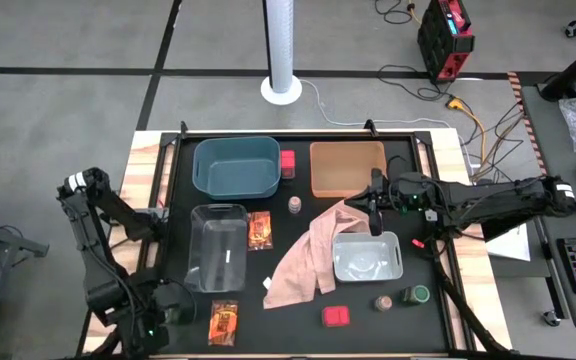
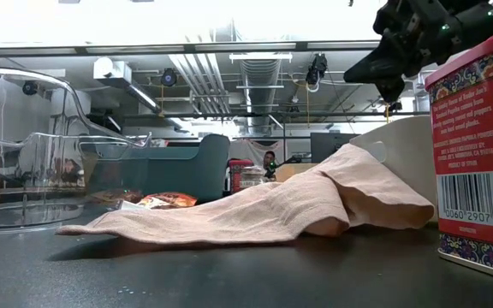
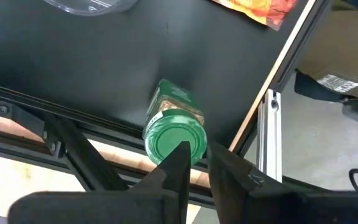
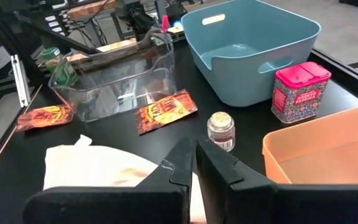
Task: Sort spices by type
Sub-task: Put the left green seasoning bottle into the transparent bin
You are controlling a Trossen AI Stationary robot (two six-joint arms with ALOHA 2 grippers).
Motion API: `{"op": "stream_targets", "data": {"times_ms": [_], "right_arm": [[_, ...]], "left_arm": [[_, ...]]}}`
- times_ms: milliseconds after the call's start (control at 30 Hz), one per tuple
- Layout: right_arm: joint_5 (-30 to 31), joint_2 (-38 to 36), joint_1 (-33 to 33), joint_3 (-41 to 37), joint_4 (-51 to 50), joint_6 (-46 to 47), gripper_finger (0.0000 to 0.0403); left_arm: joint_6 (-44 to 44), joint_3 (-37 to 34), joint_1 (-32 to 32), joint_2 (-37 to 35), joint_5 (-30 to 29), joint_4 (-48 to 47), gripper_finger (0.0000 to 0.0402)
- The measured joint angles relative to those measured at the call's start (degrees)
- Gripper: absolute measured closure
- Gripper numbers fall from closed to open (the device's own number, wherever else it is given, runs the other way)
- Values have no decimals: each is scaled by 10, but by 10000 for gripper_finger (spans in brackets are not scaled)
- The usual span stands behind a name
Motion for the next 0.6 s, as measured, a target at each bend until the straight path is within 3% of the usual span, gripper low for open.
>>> {"op": "stream_targets", "data": {"times_ms": [400, 600], "right_arm": [[-13, 0, 2, 0, 0, -19, 390], [-13, 0, 2, 0, 0, -25, 390]], "left_arm": [[-8, 0, 0, 14, 10, 6, 362], [-7, 0, 0, 13, 9, 7, 330]]}}
